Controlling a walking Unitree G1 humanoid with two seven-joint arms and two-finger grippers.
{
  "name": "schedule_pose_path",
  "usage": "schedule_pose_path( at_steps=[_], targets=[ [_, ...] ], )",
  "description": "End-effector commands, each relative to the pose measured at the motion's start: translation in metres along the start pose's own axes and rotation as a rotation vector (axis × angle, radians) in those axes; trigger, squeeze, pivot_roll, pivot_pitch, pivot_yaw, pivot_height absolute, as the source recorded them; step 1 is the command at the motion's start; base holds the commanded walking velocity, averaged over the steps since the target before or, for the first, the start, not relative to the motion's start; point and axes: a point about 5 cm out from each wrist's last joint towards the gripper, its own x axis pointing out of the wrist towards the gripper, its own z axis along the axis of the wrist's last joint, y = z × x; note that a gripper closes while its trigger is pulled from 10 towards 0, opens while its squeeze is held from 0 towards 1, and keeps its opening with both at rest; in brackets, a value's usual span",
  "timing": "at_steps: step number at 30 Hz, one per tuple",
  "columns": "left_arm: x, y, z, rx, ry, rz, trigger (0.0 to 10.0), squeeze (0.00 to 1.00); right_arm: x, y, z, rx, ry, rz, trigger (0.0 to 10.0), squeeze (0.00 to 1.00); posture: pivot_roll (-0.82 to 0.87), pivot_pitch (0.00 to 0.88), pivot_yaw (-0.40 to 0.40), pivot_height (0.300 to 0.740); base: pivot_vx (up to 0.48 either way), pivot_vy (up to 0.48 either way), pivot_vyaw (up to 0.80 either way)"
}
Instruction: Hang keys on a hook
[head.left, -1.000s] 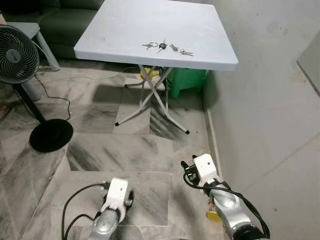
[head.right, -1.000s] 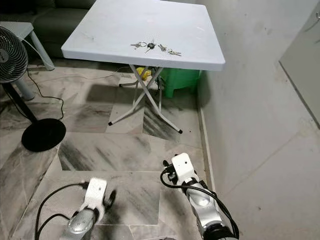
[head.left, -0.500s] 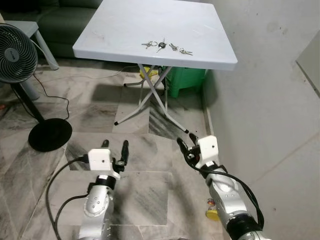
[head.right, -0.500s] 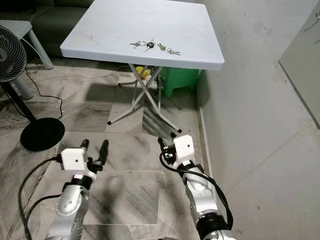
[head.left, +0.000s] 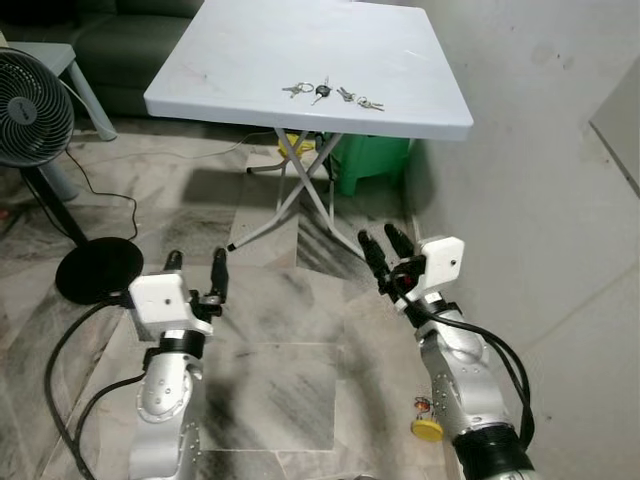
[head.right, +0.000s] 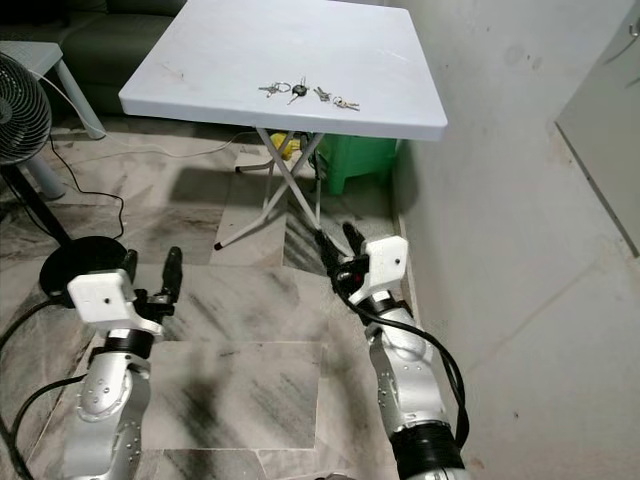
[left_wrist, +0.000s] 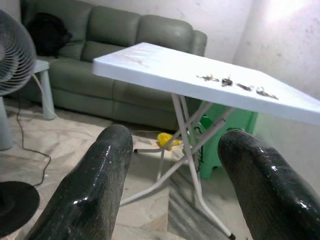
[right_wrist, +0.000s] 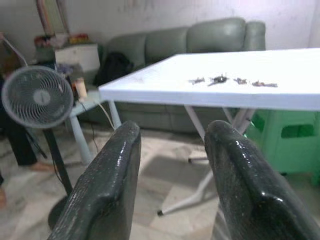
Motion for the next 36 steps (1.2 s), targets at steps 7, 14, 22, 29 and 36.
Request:
schedule_pose_path(
  at_steps=[7,14,22,29,36],
  targets=[
    [-0.014,0.009,0.004,-0.019,0.045,0.026,10.0,0.00,-0.032,-0.017,0.004,0.149,0.011,-0.057,10.0,0.00,-0.08,0.122,-0.054,0.740,0.000,0.000,0.00],
    [-0.016,0.008,0.006,-0.019,0.066,0.030,10.0,0.00,-0.043,-0.030,-0.005,0.004,0.121,-0.086,10.0,0.00,-0.08,0.136,-0.051,0.740,0.000,0.000,0.00],
    [-0.017,0.005,0.006,-0.037,0.086,0.006,10.0,0.00,-0.037,-0.015,0.002,0.041,0.095,-0.010,10.0,0.00,-0.08,0.137,-0.052,0.740,0.000,0.000,0.00],
    [-0.022,-0.002,-0.001,-0.037,0.133,-0.063,10.0,0.00,-0.033,0.001,-0.006,0.052,0.104,0.017,10.0,0.00,-0.08,0.141,-0.052,0.740,0.000,0.000,0.00],
    [-0.021,-0.002,-0.005,-0.046,0.176,-0.058,10.0,0.00,-0.032,0.004,-0.006,0.069,0.106,0.021,10.0,0.00,-0.08,0.141,-0.053,0.740,0.000,0.000,0.00]
  ],
)
